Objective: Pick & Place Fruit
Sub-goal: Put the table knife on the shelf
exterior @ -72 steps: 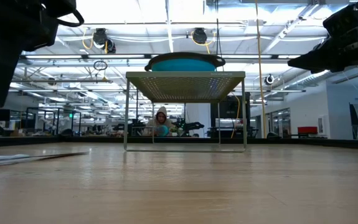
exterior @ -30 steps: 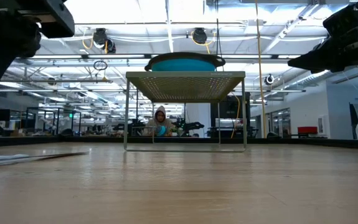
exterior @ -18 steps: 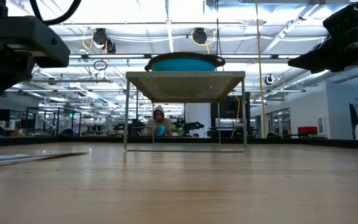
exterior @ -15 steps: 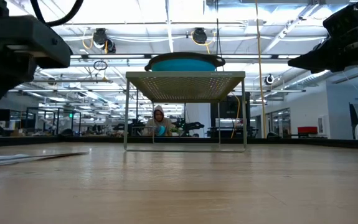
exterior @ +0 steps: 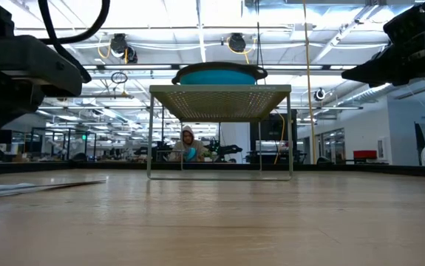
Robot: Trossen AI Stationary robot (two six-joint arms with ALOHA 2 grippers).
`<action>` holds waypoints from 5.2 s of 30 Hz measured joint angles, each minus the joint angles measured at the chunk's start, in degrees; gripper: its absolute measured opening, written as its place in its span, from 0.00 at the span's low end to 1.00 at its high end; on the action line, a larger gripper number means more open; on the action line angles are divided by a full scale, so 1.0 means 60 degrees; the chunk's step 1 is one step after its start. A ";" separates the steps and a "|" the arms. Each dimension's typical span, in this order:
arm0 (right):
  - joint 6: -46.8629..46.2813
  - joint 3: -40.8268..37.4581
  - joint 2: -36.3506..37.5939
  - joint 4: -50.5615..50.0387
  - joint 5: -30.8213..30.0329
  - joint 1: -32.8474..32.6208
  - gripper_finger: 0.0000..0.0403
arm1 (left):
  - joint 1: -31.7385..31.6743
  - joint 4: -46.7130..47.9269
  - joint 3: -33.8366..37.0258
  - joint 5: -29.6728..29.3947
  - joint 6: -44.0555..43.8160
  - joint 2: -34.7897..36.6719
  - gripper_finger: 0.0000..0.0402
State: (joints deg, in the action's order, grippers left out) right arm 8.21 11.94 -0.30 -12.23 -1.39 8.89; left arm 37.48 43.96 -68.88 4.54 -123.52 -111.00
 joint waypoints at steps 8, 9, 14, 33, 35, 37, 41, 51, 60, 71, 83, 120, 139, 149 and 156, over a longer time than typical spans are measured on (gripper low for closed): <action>0.0000 0.0000 0.0000 0.0000 0.0000 0.0000 0.00 | 0.0018 -0.0135 0.0004 -0.0008 0.0142 -0.0017 0.41; 0.0000 0.0000 0.0000 0.0004 0.0000 0.0003 0.00 | 0.0025 -0.0150 0.0004 -0.0033 0.0150 -0.0018 0.38; 0.0000 0.0000 0.0000 0.0004 0.0000 0.0001 0.00 | 0.0014 -0.0185 0.0004 -0.0025 0.0248 -0.0025 0.23; 0.0000 0.0000 0.0000 0.0004 0.0000 0.0000 0.00 | 0.0018 -0.0138 0.0006 -0.0007 -0.0011 -0.0029 0.06; 0.0000 0.0000 0.0000 0.0004 0.0000 0.0001 0.00 | 0.0018 -0.0037 -0.0060 -0.0007 -0.0011 -0.0037 0.06; 0.0000 0.0000 0.0000 0.0004 0.0000 0.0002 0.00 | 0.0018 0.0198 -0.0235 -0.0025 -0.0018 -0.0044 0.05; 0.0000 0.0000 0.0000 0.0007 0.0000 0.0000 0.00 | 0.0029 0.1091 -0.0733 -0.0284 -0.0024 -0.0115 0.06; 0.0000 0.0000 0.0000 0.0053 0.0000 0.0003 0.00 | 0.0065 0.2067 -0.1575 -0.0543 -0.0025 -0.0098 0.06; 0.0000 0.0000 -0.0003 0.0526 -0.0014 0.0003 0.00 | 0.0091 0.2508 -0.2403 -0.1348 0.0064 -0.0081 0.08; -0.0004 0.0000 0.0000 0.1867 0.0006 0.0000 0.00 | 0.0087 0.3766 -0.3866 -0.2849 0.1204 -0.0062 0.08; -0.1533 0.0000 -0.0003 0.1774 0.0029 0.0002 0.00 | -0.0238 0.6159 -0.5538 -0.3362 0.3571 -0.0044 0.08; -0.4510 -0.0004 -0.0109 0.1781 0.0004 0.0003 0.00 | -0.2705 0.7674 -0.6772 -0.4917 1.7239 -0.0044 0.08; -0.4510 -0.0011 -0.0109 0.1778 0.0005 0.0000 0.00 | -0.2837 0.7677 -0.6772 -0.5268 1.8898 -0.0044 0.08; -0.4510 -0.0011 -0.0109 0.1779 0.0004 0.0001 0.00 | -0.3679 0.7676 -0.6772 -0.5560 1.9600 -0.0047 0.08; -0.4510 -0.0011 -0.0109 0.1781 0.0004 0.0002 0.00 | -0.4568 0.7608 -0.6895 -0.5772 2.0487 -0.0047 0.08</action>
State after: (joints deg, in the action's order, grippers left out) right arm -18.85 11.88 -0.95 -1.54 -1.37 8.90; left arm 10.07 89.61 -110.25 -30.10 -0.60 -111.28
